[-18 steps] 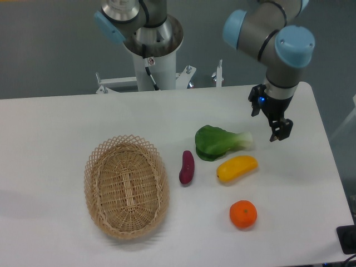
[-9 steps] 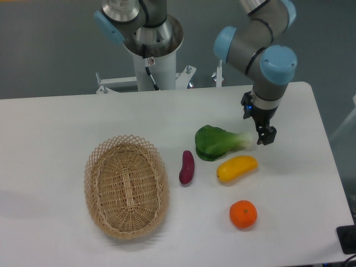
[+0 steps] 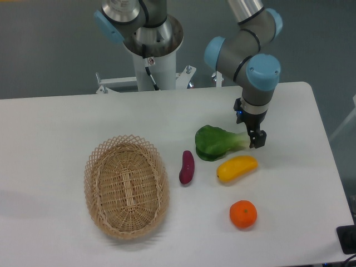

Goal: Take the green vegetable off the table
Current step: 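Close the gripper on the bok choy leaves, then lift the bok choy up off the table with the gripper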

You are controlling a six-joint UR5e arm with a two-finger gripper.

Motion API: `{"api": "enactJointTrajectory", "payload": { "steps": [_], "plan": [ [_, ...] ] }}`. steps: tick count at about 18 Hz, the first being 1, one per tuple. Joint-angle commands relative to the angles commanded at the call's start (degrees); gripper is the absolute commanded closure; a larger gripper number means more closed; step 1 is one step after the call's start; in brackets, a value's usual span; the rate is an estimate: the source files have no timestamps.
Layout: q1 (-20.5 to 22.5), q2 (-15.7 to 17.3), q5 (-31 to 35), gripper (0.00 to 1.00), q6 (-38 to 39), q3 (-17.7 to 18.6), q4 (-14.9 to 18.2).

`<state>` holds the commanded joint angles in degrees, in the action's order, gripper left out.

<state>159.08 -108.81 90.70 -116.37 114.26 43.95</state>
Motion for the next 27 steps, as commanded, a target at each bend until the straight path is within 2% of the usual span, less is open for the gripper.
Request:
{"api": "enactJointTrajectory", "payload": {
  "steps": [6,9,11,14,27],
  "plan": [
    [-0.18,-1.05,0.00,0.02,0.18,0.70,-1.84],
    [-0.18,-1.06,0.00,0.32,0.00,0.53,-1.93],
    [-0.18,-0.97,0.00,0.46,0.00,0.27,-1.93],
    [-0.18,-0.79,0.00,0.55,-0.44,0.00,-1.85],
    [0.44,0.35,-0.62,0.56,-1.31,-1.67,-1.58]
  ]
}}
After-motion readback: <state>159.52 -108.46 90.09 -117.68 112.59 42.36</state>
